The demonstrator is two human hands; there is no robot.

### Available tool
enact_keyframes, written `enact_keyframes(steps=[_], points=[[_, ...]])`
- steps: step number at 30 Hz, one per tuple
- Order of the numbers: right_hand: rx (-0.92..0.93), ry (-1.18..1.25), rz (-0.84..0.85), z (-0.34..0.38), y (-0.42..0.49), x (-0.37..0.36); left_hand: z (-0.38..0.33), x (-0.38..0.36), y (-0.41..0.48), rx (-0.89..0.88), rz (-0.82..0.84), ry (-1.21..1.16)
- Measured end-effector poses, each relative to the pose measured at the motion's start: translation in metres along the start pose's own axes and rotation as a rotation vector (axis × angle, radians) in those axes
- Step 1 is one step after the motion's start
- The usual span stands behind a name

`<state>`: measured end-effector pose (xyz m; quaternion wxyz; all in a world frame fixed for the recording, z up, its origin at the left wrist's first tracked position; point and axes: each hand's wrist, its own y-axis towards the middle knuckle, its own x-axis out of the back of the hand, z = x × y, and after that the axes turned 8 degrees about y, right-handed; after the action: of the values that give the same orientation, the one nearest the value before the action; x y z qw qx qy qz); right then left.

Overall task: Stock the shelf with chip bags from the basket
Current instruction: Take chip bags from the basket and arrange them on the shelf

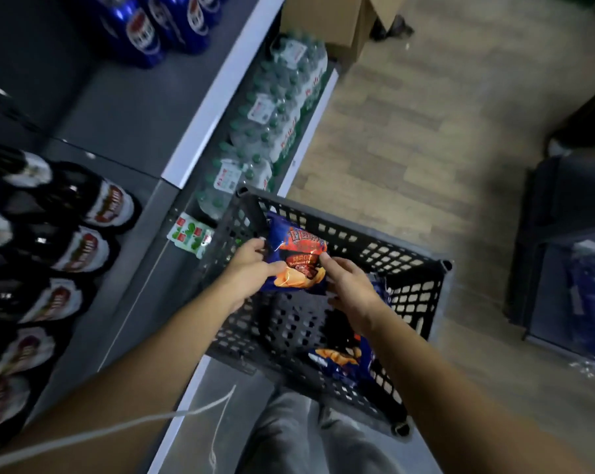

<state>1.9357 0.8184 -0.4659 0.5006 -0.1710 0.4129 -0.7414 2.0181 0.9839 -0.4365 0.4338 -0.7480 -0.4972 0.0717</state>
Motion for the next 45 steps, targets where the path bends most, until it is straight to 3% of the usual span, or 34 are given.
enact_keyframes(steps=[5,11,15,22,29,39,45], points=[[0.180,-0.001,0.061,0.084,-0.035,-0.026,-0.075,0.045,-0.050,-0.203,-0.052,-0.135],[0.419,-0.002,0.301,0.182,-0.094,-0.070,-0.146,0.111,-0.129,-0.477,-0.213,-0.219],[0.583,-0.065,0.470,0.229,-0.137,-0.105,-0.171,0.155,-0.186,-0.613,-0.299,-0.240],[0.698,-0.110,0.728,0.275,-0.197,-0.179,-0.179,0.211,-0.277,-0.727,-0.511,-0.302],[0.727,-0.151,0.876,0.286,-0.240,-0.247,-0.163,0.254,-0.331,-0.723,-0.722,-0.331],[0.714,-0.249,0.995,0.285,-0.264,-0.301,-0.140,0.284,-0.350,-0.610,-0.863,-0.347],[0.791,-0.290,0.901,0.290,-0.254,-0.324,-0.137,0.291,-0.336,-0.540,-0.929,-0.299]])
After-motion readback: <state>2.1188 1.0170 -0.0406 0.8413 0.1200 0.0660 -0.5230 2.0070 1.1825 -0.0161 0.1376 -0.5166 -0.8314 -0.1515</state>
